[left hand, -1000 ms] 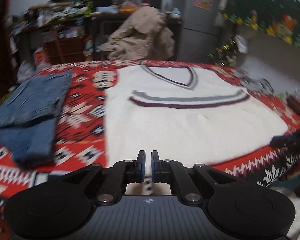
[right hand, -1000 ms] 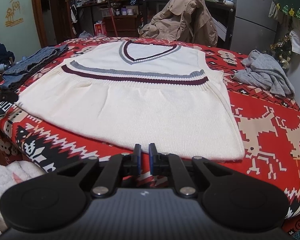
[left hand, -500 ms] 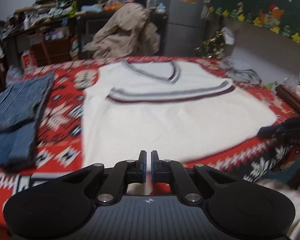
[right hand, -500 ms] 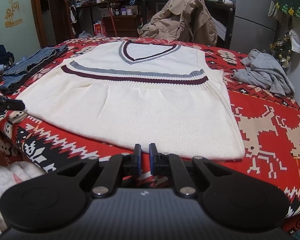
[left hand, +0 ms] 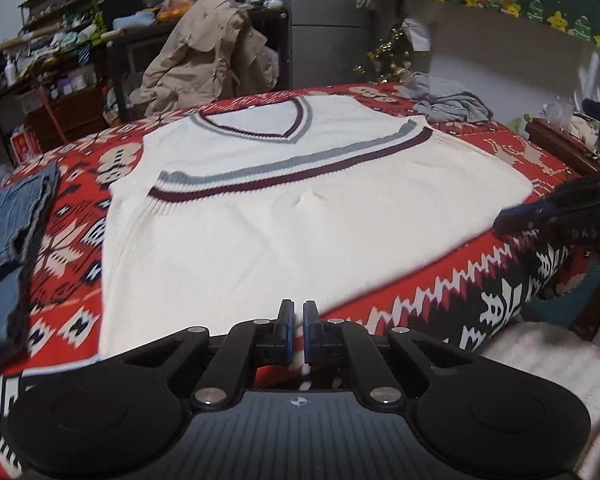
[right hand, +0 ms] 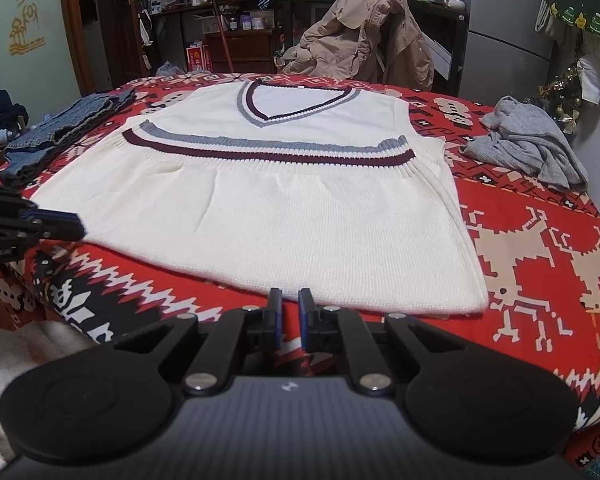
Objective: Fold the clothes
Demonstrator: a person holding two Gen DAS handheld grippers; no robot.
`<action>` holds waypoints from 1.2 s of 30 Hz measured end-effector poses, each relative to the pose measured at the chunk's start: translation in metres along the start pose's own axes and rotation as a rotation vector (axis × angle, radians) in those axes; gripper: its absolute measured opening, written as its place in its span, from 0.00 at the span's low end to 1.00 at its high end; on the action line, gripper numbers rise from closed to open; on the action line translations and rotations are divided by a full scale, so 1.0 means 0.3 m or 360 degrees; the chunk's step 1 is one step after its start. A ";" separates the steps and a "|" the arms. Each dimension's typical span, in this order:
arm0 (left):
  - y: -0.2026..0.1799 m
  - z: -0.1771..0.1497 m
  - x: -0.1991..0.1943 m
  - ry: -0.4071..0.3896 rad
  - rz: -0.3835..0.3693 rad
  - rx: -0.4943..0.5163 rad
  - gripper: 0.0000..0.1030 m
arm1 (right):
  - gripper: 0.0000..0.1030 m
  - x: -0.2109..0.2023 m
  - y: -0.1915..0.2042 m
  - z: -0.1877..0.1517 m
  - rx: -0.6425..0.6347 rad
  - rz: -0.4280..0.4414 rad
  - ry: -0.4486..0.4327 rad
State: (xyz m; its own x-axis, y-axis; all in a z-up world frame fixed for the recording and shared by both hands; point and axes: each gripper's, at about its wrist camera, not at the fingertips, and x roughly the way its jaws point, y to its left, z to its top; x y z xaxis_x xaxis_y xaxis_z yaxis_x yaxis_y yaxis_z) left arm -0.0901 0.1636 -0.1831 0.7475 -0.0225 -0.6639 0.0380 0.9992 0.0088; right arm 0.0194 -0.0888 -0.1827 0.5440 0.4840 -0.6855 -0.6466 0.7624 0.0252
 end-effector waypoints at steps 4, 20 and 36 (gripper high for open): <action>-0.024 0.042 -0.001 -0.0069 -0.0066 -0.0018 0.05 | 0.08 -0.044 0.058 0.054 -0.0100 0.0071 -0.0137; -0.118 0.068 0.080 -0.0015 -0.0175 0.0082 0.06 | 0.06 0.115 0.257 0.079 -0.0260 0.0236 -0.0022; 0.001 0.026 0.034 -0.0037 -0.0037 -0.0075 0.10 | 0.06 0.019 -0.025 0.002 0.0002 -0.0017 -0.0054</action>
State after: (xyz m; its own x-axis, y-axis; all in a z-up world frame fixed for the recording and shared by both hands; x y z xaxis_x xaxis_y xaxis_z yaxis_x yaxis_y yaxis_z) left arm -0.0774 0.1636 -0.1840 0.7619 -0.0457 -0.6460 0.0244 0.9988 -0.0418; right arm 0.0277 -0.0916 -0.1862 0.5685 0.4901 -0.6608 -0.6399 0.7682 0.0192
